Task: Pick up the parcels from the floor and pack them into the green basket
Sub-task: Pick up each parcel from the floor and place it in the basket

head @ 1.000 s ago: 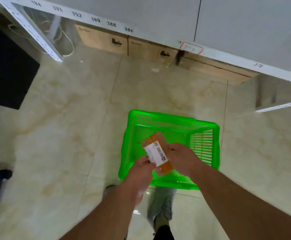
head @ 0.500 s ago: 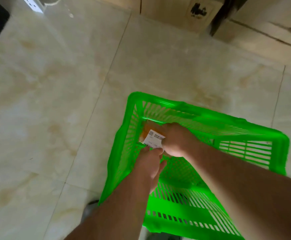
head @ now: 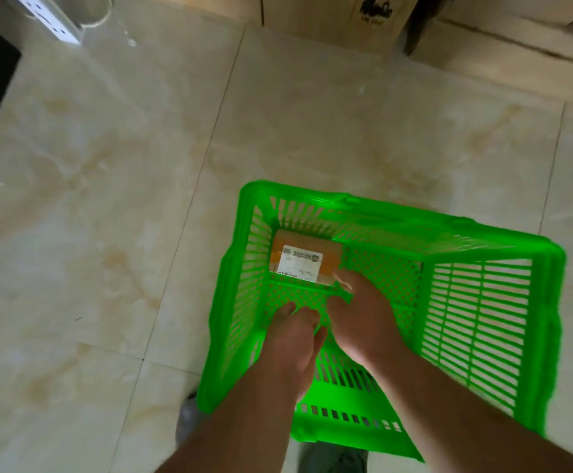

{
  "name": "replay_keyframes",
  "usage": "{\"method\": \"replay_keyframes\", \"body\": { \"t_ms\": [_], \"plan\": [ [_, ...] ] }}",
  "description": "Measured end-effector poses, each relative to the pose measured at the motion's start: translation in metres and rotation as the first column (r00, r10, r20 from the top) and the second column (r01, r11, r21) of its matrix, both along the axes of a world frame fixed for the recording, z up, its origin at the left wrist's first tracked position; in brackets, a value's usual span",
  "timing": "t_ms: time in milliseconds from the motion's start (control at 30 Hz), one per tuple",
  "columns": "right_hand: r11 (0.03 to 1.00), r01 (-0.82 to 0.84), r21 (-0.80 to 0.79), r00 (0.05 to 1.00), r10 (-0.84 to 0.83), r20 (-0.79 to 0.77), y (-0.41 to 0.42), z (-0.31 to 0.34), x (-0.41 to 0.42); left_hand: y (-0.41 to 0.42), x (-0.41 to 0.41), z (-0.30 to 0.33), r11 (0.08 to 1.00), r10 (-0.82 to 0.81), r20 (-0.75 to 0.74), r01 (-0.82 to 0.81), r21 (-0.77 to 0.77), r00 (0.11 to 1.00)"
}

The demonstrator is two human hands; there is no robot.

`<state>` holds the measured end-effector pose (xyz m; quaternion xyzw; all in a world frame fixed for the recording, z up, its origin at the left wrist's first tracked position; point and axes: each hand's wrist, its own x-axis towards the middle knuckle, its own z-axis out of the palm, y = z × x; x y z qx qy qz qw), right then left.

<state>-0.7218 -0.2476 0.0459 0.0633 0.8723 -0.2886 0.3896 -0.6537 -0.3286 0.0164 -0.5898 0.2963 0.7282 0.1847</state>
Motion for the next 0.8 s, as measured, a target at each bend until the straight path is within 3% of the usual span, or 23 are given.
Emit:
{"method": "replay_keyframes", "body": {
  "t_ms": [167, 400, 567, 667, 733, 800],
  "plan": [
    [0.950, 0.310, -0.039, 0.947, -0.305, 0.102, 0.056, 0.053, 0.045, 0.019, 0.012, 0.066, 0.956, -0.277, -0.006, 0.275, -0.103, 0.961],
    [0.797, 0.603, -0.033, 0.798, -0.602, 0.029, 0.107, 0.138, 0.094, 0.052, 0.035, 0.137, 0.732, -0.675, -0.065, 0.655, -0.187, 0.735],
    [0.514, 0.857, -0.040, 0.516, -0.853, 0.082, 0.137, 0.180, 0.166, 0.075, 0.070, 0.172, 0.522, -0.850, -0.187, 0.835, -0.172, 0.493],
    [0.363, 0.932, -0.005, 0.361, -0.925, 0.119, 0.160, 0.188, 0.227, 0.100, 0.100, 0.189, 0.487, -0.871, -0.167, 0.853, -0.187, 0.461],
    [0.300, 0.953, 0.033, 0.293, -0.945, 0.145, 0.175, 0.192, 0.268, 0.124, 0.124, 0.196, 0.417, -0.909, -0.107, 0.888, -0.194, 0.404],
    [0.286, 0.955, 0.079, 0.271, -0.950, 0.153, 0.194, 0.194, 0.312, 0.149, 0.154, 0.199, 0.276, -0.961, -0.058, 0.932, -0.237, 0.270]
  ]
}}
